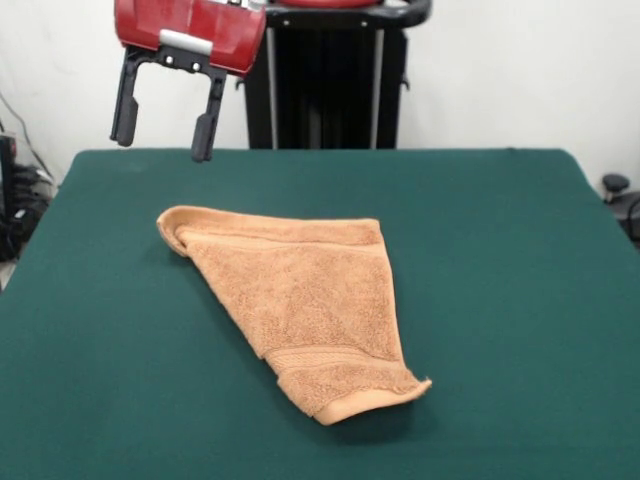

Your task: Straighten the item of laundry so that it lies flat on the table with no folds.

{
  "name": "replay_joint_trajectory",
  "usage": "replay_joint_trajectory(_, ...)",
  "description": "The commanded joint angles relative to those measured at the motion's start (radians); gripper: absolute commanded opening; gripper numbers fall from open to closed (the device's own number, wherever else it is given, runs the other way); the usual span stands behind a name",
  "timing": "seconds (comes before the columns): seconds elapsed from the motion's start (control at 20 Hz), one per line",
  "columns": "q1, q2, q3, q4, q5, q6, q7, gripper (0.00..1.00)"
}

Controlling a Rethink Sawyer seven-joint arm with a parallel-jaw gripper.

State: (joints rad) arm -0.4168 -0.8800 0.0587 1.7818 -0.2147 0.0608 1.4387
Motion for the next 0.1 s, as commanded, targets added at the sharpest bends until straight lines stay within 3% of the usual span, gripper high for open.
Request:
replay_joint_trajectory(0.05, 0.031, 0.017, 0.128, 0.088, -0.029, 0.002, 0.138, 1.00)
replay_joint_trajectory(0.1, 0.030, 0.016, 0.129, 0.089, -0.029, 0.003, 0.138, 1.00)
